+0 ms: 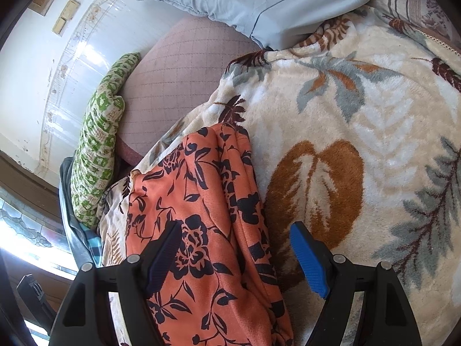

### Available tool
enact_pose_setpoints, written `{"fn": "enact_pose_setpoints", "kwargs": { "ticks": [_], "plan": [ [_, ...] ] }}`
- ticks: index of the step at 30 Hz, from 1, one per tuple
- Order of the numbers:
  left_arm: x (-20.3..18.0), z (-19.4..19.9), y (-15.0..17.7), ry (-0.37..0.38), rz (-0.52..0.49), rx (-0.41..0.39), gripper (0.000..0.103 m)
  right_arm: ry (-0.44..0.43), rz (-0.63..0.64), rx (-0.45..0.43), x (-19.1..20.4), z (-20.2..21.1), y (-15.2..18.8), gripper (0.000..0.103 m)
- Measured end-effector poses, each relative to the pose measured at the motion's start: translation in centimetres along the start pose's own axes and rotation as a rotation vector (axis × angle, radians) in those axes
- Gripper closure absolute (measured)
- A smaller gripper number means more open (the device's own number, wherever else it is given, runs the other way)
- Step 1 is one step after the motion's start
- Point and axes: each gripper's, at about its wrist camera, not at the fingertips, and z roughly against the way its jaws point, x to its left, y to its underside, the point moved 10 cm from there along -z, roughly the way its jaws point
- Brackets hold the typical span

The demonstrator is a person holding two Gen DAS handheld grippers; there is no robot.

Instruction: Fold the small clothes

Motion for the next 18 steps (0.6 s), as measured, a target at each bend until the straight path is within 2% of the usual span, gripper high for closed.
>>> {"fn": "enact_pose_setpoints", "kwargs": {
  "ticks": [12,15,18],
  "plan": [
    [-0.9,-1.0,0.4,-0.007,-0.025,0.025,0.001,-0.008,-0.004,0.002,-0.4,-0.3,-0.1,0.023],
    [-1.0,-0.8,0.4,-0.008,-0.031,0.024,0.001,-0.005,0.002,-0.055,-0.1,1.0,-0.6,0.023],
    [-1.0,-0.5,0.2,0.000,-0.028,0.016,0.001,-0.050,0.062,-0.121,2.1,2.6,-1.1,0.023]
  ]
}}
